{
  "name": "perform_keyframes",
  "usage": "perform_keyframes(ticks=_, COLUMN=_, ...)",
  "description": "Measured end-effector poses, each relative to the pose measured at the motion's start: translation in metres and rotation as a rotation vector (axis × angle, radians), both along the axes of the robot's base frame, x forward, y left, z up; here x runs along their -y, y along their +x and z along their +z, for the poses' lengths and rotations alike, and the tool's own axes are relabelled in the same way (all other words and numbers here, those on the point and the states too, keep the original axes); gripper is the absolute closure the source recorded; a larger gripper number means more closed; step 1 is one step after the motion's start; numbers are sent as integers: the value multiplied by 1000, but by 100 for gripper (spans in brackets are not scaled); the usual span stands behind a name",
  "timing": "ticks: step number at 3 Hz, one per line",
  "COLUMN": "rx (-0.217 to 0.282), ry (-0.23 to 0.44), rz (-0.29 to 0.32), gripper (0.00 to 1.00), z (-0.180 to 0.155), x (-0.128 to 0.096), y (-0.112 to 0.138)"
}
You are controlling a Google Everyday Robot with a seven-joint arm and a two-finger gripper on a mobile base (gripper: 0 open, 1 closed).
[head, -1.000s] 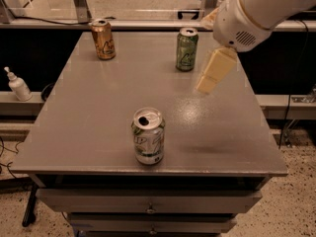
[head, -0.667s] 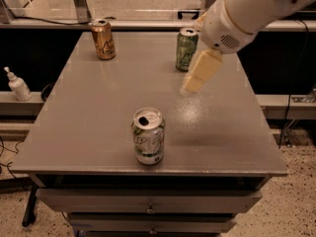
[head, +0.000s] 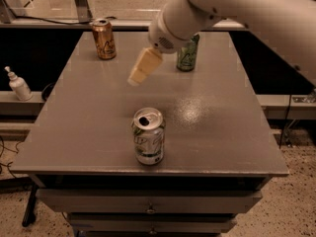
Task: Move orange can near 7up can
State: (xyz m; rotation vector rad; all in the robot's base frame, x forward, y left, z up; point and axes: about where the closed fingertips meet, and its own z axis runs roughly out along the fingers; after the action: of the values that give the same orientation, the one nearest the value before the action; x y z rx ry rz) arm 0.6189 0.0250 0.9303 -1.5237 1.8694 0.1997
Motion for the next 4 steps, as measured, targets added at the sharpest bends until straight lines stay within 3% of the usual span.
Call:
perform_keyframes(ticks=1, rx=9, ry=80, rz=-3, gripper=0, z=-7, x=-60, y=35)
perform_keyframes(ticks=2, rx=20, ry=157, rz=-18, gripper=0, z=-15, x=-102, y=67)
perform_keyframes(ticks=4, rx=52, ry=310, rz=-75, gripper=0, z=-48, x=-147, y=137)
